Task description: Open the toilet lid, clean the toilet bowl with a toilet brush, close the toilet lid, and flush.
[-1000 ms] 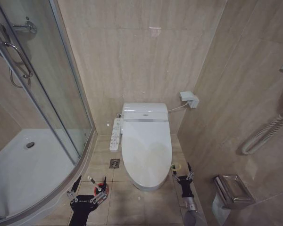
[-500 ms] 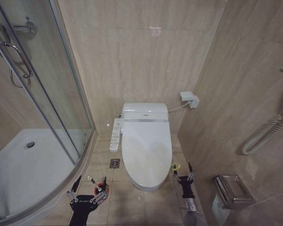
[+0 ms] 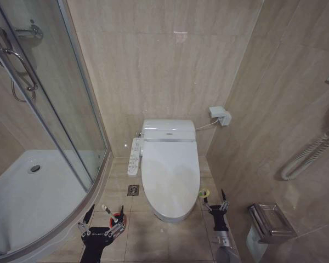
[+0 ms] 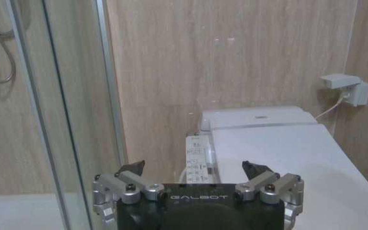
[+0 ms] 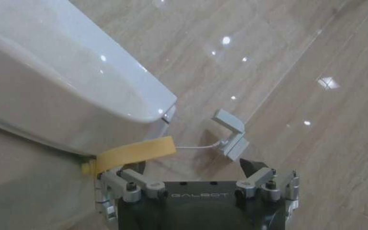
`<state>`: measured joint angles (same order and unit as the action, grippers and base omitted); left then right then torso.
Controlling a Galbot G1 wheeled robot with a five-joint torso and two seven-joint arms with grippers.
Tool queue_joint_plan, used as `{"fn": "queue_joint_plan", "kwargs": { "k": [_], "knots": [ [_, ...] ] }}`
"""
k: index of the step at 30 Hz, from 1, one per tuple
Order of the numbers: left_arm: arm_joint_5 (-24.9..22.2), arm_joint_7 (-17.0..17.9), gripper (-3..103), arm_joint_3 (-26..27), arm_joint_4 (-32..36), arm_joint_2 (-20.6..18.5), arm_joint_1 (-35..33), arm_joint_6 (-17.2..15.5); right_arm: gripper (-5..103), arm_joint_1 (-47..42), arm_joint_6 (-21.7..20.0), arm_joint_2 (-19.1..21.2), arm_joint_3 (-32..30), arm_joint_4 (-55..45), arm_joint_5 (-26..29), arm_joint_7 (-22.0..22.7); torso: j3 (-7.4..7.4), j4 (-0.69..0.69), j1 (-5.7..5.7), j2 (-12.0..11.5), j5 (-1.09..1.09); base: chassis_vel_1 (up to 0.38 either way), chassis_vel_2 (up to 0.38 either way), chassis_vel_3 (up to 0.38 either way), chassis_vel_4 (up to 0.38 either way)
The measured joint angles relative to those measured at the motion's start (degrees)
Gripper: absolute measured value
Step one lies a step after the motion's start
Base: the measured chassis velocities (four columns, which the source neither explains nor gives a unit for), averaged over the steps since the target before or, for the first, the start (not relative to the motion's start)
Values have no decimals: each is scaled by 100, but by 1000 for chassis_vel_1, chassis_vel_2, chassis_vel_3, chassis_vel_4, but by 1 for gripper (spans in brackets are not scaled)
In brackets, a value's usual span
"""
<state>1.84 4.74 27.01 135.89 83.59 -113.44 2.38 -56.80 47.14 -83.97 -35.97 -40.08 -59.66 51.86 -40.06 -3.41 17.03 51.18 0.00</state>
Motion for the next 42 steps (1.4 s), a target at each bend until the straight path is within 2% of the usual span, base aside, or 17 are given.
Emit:
{"fn": "queue_joint_plan", "kwargs": {
  "k": [27, 28, 33, 34, 42],
  "knots": [
    [0, 0, 99, 0, 0, 0, 0, 0, 96, -194, 0, -23, 73, -439, -121, 20, 0, 0, 0, 0, 0, 0, 0, 0, 0],
    [0, 0, 99, 0, 0, 0, 0, 0, 93, -200, 0, -22, 74, -439, -137, 22, 0, 0, 0, 0, 0, 0, 0, 0, 0],
    [0, 0, 99, 0, 0, 0, 0, 0, 93, -213, 0, -24, 83, -439, -201, 32, 0, 0, 0, 0, 0, 0, 0, 0, 0],
    [0, 0, 99, 0, 0, 0, 0, 0, 98, -210, 0, -25, 86, -438, -231, 36, 0, 0, 0, 0, 0, 0, 0, 0, 0],
    [0, 0, 99, 0, 0, 0, 0, 0, 99, -135, 0, -57, 95, -322, -477, 123, 0, -1, 0, 0, -1, 0, 0, 0, 0]
  ]
}}
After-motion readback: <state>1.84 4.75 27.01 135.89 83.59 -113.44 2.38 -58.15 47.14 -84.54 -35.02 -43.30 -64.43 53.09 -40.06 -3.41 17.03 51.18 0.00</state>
